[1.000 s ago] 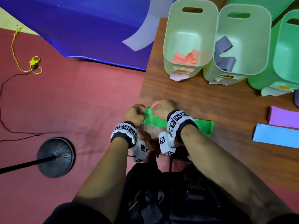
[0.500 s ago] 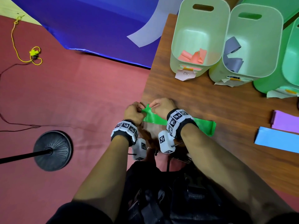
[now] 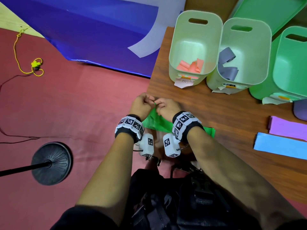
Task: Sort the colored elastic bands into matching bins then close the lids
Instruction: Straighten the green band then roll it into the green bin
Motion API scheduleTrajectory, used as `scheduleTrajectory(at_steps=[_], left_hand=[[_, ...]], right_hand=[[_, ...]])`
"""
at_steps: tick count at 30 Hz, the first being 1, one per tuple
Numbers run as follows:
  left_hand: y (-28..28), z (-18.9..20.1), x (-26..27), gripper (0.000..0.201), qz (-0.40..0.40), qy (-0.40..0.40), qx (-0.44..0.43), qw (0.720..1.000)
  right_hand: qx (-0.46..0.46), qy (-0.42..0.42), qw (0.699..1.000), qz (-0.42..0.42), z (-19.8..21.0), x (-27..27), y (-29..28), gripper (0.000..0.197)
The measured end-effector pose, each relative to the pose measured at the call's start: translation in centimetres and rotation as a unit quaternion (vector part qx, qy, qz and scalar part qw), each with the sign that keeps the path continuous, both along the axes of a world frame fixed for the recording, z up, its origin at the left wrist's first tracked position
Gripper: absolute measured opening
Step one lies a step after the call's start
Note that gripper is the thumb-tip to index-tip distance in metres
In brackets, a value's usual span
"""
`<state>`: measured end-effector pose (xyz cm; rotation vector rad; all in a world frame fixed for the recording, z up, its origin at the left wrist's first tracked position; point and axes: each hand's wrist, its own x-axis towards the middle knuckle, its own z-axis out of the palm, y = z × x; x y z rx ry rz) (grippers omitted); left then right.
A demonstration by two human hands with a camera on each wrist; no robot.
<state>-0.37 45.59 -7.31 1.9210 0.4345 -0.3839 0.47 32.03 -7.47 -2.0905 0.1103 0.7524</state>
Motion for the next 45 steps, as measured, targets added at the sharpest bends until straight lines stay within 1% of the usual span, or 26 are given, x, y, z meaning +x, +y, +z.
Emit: scheduleTrajectory(at_steps=[2,6,9,12,15,17,21,25,27,31,34,38,43,45], left_hand=[[-0.8,0.9,1.1,0.029,-0.003,-0.007,-0.016,1.000],[-3.6,3.2,3.3,0.031,-0.025,-0.038,-0.025,0.999],[-6.0,5.0,4.8,0.031,-0.044,-0.061,-0.035,0.997],[-8.9,7.3,6.4,0.025,-0.060,-0.093,-0.046,0.993],[-12.1,9.6,7.8,0.013,-0.093,-0.127,-0.068,0.985],[-14.3,10.8,8.6,0.010,-0.117,-0.151,-0.082,0.978],[-18.6,13.0,10.0,0.013,-0.147,-0.171,-0.094,0.970],[-21.7,15.0,11.0,0.018,-0.180,-0.212,-0.089,0.957],[-22.9,16.0,11.4,0.019,-0.187,-0.221,-0.096,0.952],[-24.5,17.8,11.4,0.013,-0.213,-0.237,-0.123,0.940],[-24.9,18.7,11.2,0.013,-0.210,-0.252,-0.137,0.935],[-24.6,18.9,11.6,0.013,-0.196,-0.249,-0.150,0.937],[-24.1,18.7,11.8,0.012,-0.189,-0.244,-0.160,0.938],[-23.9,18.6,11.7,0.008,-0.192,-0.239,-0.171,0.936]], right_hand=[[0.000,-0.009,1.000,-0.008,0.8,0.9,-0.8,0.027],[0.003,-0.033,0.998,-0.048,2.8,2.7,-3.5,0.019],[-0.011,-0.061,0.996,-0.069,5.0,3.7,-6.2,0.021],[-0.037,-0.103,0.989,-0.096,7.8,4.6,-9.5,0.020],[-0.027,-0.149,0.977,-0.154,10.6,5.2,-13.0,0.012],[-0.026,-0.176,0.965,-0.193,12.1,5.6,-15.2,0.008],[-0.025,-0.209,0.943,-0.257,14.3,6.0,-19.3,0.009],[0.001,-0.231,0.928,-0.294,16.3,5.6,-22.1,0.007],[0.026,-0.250,0.917,-0.308,16.9,5.3,-22.9,0.010],[0.064,-0.287,0.892,-0.344,18.0,5.0,-24.1,0.010],[0.089,-0.304,0.880,-0.354,18.7,5.0,-24.7,0.012],[0.115,-0.309,0.878,-0.348,19.2,5.2,-24.6,0.012],[0.119,-0.330,0.871,-0.343,19.1,5.5,-24.2,0.014],[0.120,-0.334,0.870,-0.343,19.1,5.6,-24.1,0.014]])
